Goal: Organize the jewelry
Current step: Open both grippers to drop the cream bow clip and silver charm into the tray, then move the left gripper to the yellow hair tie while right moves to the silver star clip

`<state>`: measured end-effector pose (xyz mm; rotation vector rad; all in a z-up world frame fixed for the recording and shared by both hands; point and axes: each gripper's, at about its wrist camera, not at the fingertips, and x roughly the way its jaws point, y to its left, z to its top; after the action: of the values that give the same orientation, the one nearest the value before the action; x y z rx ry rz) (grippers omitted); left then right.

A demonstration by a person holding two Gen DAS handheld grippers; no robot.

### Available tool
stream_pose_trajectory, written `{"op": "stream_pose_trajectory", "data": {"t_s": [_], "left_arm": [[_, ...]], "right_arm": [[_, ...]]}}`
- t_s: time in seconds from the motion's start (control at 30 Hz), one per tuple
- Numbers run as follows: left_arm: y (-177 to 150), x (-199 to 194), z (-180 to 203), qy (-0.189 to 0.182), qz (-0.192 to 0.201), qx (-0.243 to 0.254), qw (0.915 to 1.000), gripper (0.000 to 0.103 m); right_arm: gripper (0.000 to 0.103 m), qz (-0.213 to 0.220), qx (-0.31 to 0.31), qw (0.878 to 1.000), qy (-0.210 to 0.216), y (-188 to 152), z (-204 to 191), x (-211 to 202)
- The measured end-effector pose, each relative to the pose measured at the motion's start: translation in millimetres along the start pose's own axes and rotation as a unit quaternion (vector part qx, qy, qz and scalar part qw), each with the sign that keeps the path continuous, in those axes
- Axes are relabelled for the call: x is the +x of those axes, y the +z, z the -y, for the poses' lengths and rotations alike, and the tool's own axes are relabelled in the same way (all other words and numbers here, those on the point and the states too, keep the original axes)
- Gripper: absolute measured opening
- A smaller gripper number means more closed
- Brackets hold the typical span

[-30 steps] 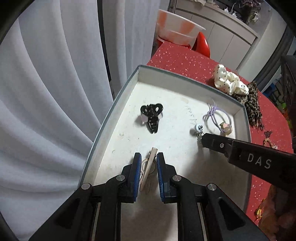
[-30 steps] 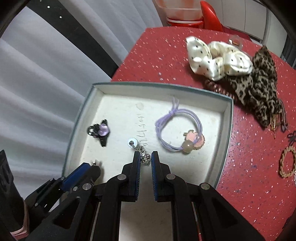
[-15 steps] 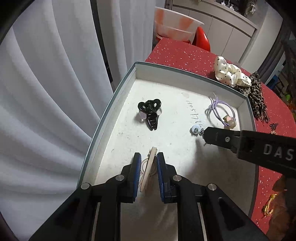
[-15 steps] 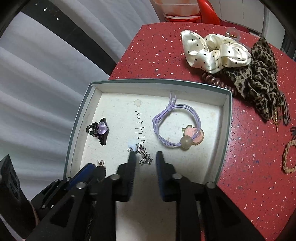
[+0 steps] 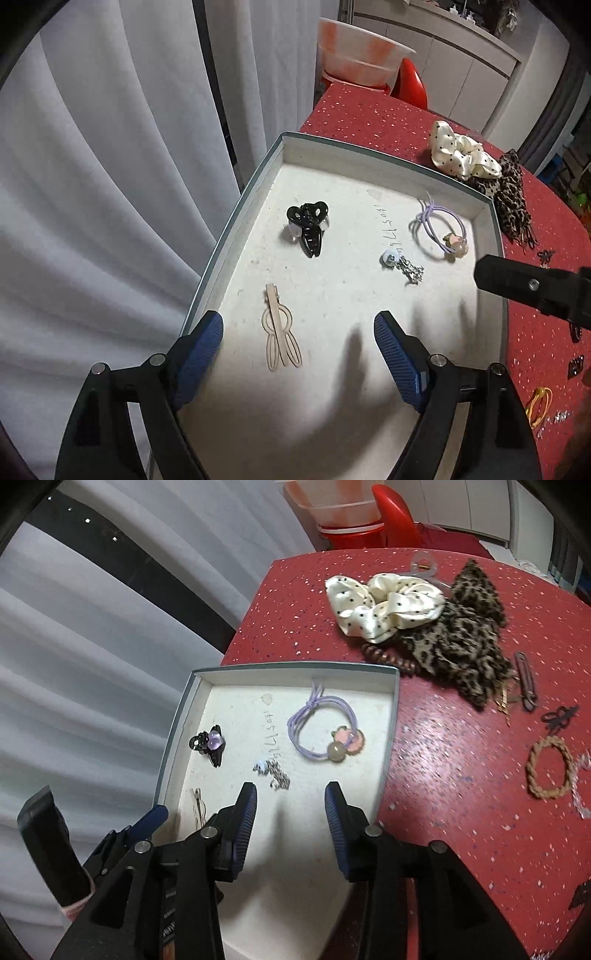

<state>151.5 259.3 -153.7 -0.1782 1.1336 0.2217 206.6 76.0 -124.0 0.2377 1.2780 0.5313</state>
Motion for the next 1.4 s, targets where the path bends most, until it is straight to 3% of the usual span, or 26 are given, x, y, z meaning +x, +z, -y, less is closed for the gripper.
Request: {"op": "stream_pose_trajectory", "data": {"t_s": [0.1, 0.13, 0.27, 0.4, 0.47, 0.53, 0.83, 1.1, 1.4], "left_arm": [[-2.4, -5.2, 1.7, 0.003, -0.001, 0.003, 1.0000, 0.088], [-3.1, -6.7, 1.8, 0.003, -0.003, 0.003, 1.0000, 0.103], [-4.8, -18.5, 5.2, 0.005, 0.004, 0.005, 1.0000, 0.103], [-10.7, -26.9, 12.9, 0.006, 0.004, 0.014, 0.9999, 0.103], [-13.0, -31.4, 18.5, 0.006, 0.002, 0.018, 0.9998, 0.103], [-15.2, -36.0, 24.1, 0.002, -0.002, 0.021, 0.9998, 0.103], [-36.1, -57.8, 61.1, 0.001, -0.016, 0.055, 0.9983, 0.103], [-60.9, -78.6, 107.2, 0.011, 0.003, 0.111, 0.9938, 0.103], [-79.6, -83.5, 165.9, -0.044, -0.014, 0.150, 0.9876, 0.103]], "right_arm": [[0.053, 0.001, 0.009, 1.000, 0.004, -8.5, 5.8, -12.0], [0.056, 0.000, 0.013, 1.000, 0.005, -12.2, 9.6, -17.0], [0.057, -0.002, 0.020, 1.000, 0.006, -22.5, 14.1, -29.5], [0.073, 0.005, 0.035, 0.999, 0.008, -36.7, 27.6, -49.6], [0.073, 0.007, 0.045, 0.999, 0.007, -42.3, 34.8, -59.3], [0.084, 0.010, 0.055, 0.998, 0.005, -46.6, 41.0, -63.6], [0.086, 0.017, 0.085, 0.996, -0.013, -73.3, 78.3, -97.4], [0.086, 0.036, 0.098, 0.993, -0.056, -116.5, 123.4, -139.1], [0.086, 0.006, 0.172, 0.980, -0.102, -170.5, 199.9, -167.4]]}}
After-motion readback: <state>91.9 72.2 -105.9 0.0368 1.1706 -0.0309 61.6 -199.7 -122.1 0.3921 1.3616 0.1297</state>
